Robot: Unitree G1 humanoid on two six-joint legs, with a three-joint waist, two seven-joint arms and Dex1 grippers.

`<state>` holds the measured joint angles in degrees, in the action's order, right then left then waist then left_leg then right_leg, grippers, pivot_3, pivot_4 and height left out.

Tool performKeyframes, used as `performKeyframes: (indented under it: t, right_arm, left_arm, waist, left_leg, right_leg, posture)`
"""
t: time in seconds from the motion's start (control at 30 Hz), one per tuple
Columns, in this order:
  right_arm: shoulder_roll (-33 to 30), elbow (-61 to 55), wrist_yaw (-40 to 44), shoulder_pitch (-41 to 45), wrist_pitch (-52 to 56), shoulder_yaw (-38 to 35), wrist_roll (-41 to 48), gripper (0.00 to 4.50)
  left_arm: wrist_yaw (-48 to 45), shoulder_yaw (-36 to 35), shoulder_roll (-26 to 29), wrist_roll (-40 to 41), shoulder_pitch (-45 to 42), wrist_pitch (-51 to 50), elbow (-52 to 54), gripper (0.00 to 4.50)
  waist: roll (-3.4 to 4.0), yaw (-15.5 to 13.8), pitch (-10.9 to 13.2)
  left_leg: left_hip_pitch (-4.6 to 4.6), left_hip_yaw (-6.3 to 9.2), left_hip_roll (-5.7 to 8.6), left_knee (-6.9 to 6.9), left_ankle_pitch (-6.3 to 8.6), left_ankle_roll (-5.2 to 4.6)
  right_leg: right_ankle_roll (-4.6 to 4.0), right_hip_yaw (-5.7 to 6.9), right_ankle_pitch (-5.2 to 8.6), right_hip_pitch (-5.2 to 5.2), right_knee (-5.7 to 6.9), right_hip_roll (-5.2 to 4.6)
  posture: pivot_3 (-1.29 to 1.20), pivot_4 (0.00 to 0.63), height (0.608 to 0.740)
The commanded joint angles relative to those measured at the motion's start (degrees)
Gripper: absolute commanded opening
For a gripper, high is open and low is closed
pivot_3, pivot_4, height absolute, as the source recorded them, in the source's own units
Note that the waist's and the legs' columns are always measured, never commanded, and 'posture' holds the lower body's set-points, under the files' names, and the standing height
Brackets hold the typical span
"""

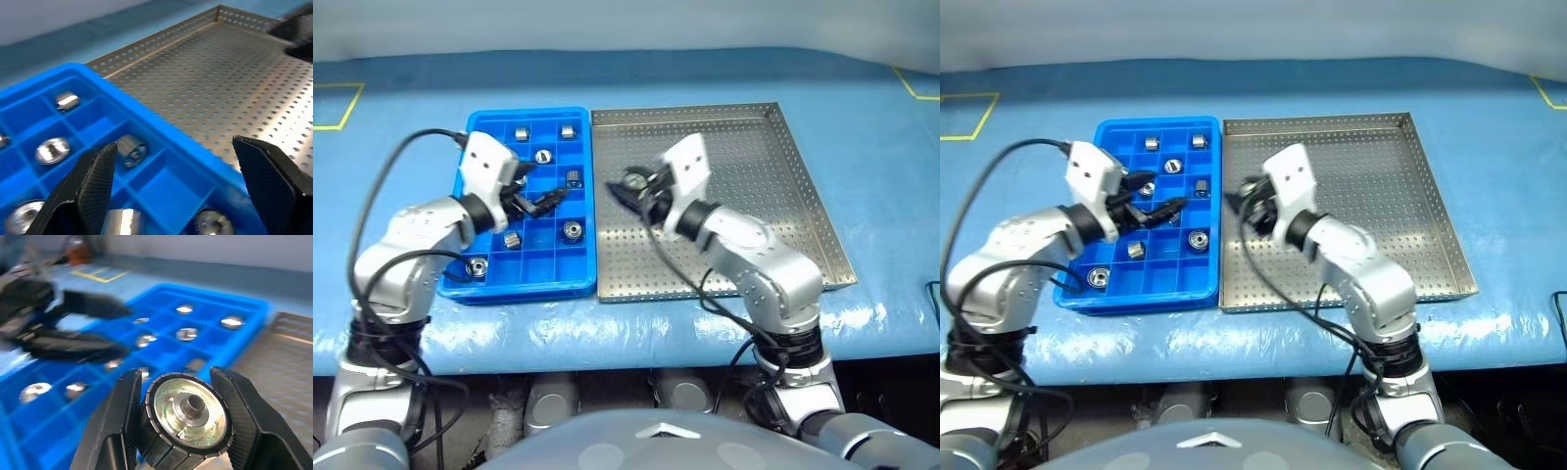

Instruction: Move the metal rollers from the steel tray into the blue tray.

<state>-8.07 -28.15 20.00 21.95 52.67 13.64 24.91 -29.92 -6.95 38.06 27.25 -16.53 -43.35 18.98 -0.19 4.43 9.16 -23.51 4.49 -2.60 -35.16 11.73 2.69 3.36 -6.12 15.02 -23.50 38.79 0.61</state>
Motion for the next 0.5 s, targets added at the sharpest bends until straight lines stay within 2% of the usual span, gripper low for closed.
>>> performKeyframes:
  t: [0.03, 0.3, 0.5]
  right_arm:
    - [1.9, 0.4, 1.6, 2.5, 0.9, 4.9, 1.1, 1.87]
    - [5.5, 8.4, 2.9, 5.6, -0.4, 11.9, -1.1, 1.87]
    - [7.2, 10.9, 3.7, 5.2, 0.0, 12.8, -0.8, 1.87]
  left_arm:
    - [1.6, -5.6, 1.5, -0.4, 0.5, 0.0, 2.0, 4.12]
    - [3.6, -8.9, 0.6, 0.8, 5.3, -1.7, 6.9, 4.12]
    - [5.0, -9.5, -0.3, 1.7, 6.8, -3.1, 9.0, 4.12]
  waist:
    - [-0.04, -0.4, 0.0]
    - [-0.14, -2.3, 0.0]
    - [-0.20, -3.3, 0.0]
  left_leg:
    - [-0.02, 0.00, 0.01, -0.01, 0.00, 0.00]
    - [-0.04, 0.04, 0.02, -0.01, 0.00, 0.01]
    - [-0.07, 0.05, 0.01, -0.03, -0.01, 0.03]
  right_leg:
    - [0.00, 0.00, 0.00, -0.01, -0.01, -0.02]
    - [0.01, 0.08, -0.01, -0.02, -0.02, -0.04]
    - [0.00, 0.11, -0.01, -0.05, -0.01, -0.04]
  posture:
    - [0.06, 0.150, 0.740]
    - [0.13, 0.150, 0.740]
    - [0.15, 0.150, 0.740]
